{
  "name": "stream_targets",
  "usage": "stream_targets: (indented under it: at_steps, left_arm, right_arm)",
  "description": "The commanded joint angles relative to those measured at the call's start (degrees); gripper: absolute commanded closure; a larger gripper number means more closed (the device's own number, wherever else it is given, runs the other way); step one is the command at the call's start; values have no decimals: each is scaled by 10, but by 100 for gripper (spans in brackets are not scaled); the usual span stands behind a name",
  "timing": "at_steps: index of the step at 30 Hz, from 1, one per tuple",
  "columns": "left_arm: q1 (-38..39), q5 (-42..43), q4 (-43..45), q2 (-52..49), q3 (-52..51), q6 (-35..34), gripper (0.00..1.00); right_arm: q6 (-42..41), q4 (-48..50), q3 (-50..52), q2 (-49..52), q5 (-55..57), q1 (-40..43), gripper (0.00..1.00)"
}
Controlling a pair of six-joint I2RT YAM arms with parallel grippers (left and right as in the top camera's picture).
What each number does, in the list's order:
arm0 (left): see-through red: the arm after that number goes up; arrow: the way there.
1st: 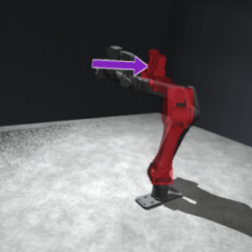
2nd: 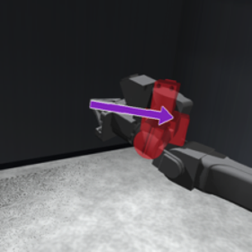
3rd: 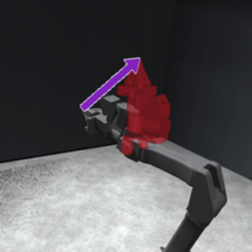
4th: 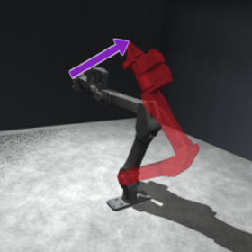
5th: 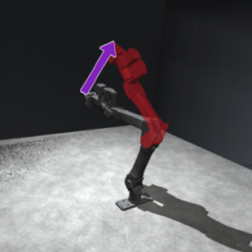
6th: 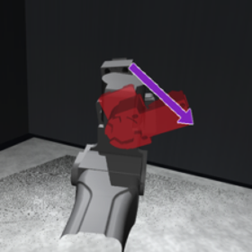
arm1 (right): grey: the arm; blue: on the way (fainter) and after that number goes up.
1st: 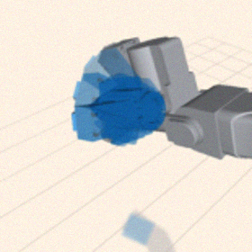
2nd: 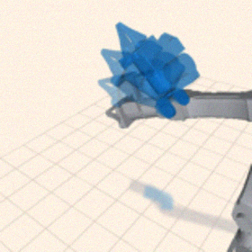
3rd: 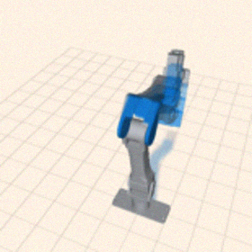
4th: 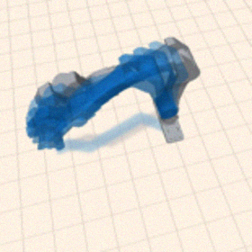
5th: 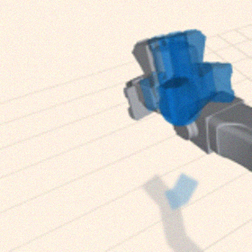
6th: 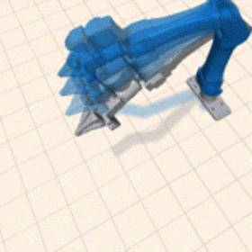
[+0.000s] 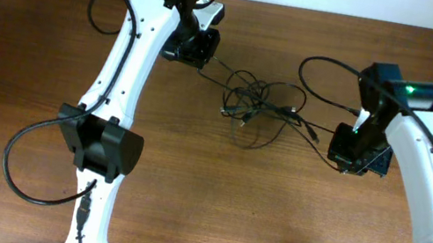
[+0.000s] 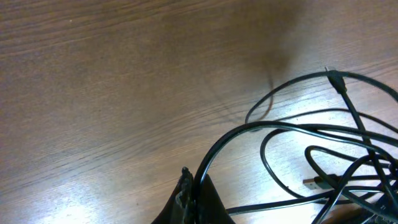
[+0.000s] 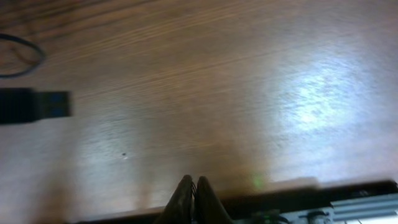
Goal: Untangle cables
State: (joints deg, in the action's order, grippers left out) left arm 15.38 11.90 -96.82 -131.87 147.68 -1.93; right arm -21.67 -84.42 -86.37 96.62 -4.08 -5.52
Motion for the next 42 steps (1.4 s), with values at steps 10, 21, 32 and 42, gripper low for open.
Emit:
stream_targets:
  at_steps: [10, 21, 32, 42]
  left_arm:
    - [64, 119, 39, 24, -155, 21, 100]
    - [76, 204, 37, 75, -97, 213, 33]
    - [76, 47, 220, -56, -100, 140, 35]
    - [49, 46, 195, -116, -101, 248, 54]
  right_arm:
    - [-43, 83, -121, 2, -129, 18, 24]
    - [-41, 93, -121, 2, -132, 18, 24]
    - [-36, 77, -119, 2, -87, 18, 17]
    - [-26, 68, -119, 2, -87, 18, 17]
